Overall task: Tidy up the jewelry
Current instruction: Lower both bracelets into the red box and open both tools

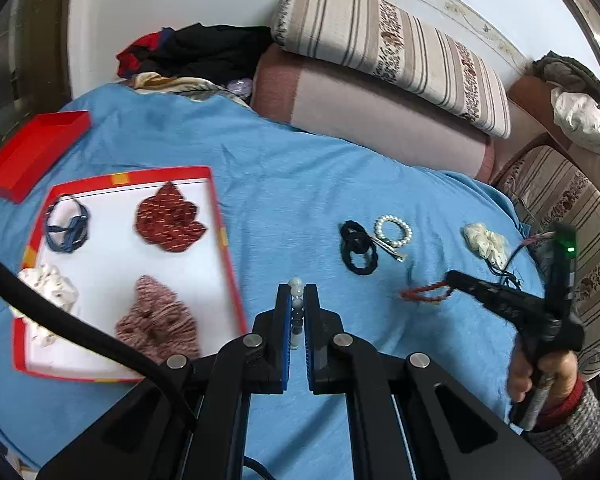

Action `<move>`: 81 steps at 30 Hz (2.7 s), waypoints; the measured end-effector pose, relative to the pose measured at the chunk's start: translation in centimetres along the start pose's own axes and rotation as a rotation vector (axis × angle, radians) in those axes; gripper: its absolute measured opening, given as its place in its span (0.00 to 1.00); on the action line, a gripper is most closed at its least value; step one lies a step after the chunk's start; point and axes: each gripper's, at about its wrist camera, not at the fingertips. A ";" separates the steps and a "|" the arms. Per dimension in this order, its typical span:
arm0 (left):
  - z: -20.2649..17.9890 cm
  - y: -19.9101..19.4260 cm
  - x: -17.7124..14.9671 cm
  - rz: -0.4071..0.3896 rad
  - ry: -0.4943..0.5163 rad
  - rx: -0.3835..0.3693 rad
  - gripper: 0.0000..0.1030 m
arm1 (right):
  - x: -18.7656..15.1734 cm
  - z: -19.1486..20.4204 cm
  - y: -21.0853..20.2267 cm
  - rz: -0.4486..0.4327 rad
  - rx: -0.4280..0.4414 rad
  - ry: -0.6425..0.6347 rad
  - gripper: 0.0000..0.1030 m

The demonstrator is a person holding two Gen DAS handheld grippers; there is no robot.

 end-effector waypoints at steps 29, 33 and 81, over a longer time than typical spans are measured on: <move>14.2 -3.4 0.9 -0.026 -0.126 0.168 0.05 | 3.5 22.5 4.4 0.013 0.208 -0.305 0.07; 15.9 -1.3 1.8 -0.005 -0.149 0.162 0.05 | 3.7 25.1 7.6 0.042 0.206 -0.336 0.07; 17.8 -6.2 -1.3 -0.036 -0.242 0.354 0.43 | -5.7 21.3 14.1 0.373 -0.098 -0.381 0.20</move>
Point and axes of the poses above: each gripper's, at about its wrist camera, not at the fingertips, and y roughly the way its jaws point, z to its left, x to its top, and after that the axes turned 5 degrees about -z, right-handed
